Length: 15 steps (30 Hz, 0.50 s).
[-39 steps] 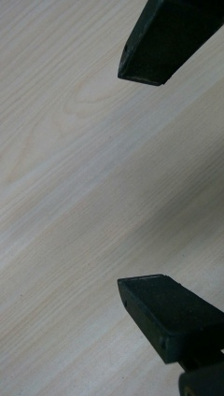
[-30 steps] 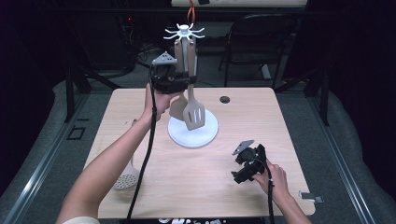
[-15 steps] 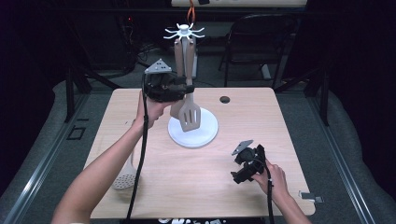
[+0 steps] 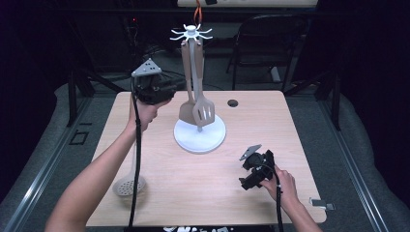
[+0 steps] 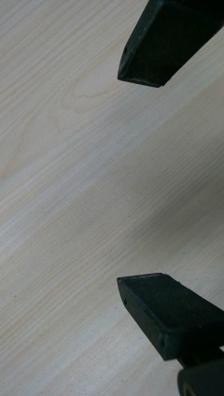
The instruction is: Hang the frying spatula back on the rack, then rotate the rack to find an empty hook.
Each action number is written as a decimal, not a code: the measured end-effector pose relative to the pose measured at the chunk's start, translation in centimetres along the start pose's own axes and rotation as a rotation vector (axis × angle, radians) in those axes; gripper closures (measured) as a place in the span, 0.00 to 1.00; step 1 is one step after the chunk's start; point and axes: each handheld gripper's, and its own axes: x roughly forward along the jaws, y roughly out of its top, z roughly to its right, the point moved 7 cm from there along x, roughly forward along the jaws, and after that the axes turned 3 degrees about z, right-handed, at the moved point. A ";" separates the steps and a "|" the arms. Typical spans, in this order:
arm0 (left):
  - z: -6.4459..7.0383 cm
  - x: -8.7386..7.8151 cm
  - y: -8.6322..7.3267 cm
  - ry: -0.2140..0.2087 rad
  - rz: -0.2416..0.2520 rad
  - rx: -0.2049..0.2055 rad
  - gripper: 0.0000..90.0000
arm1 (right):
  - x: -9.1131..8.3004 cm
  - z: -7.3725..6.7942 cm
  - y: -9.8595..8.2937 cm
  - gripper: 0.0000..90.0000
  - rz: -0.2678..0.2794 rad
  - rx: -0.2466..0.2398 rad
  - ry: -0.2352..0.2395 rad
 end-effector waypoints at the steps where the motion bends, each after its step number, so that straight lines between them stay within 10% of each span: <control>1: -0.2 0.0 0.1 0.006 0.001 -0.002 0.97 | 0.0 0.0 0.0 0.03 -0.001 0.000 0.001; 15: -2.3 -1.1 3.6 0.097 0.057 0.002 0.98 | 0.1 0.0 -0.1 0.04 -0.012 -0.006 0.001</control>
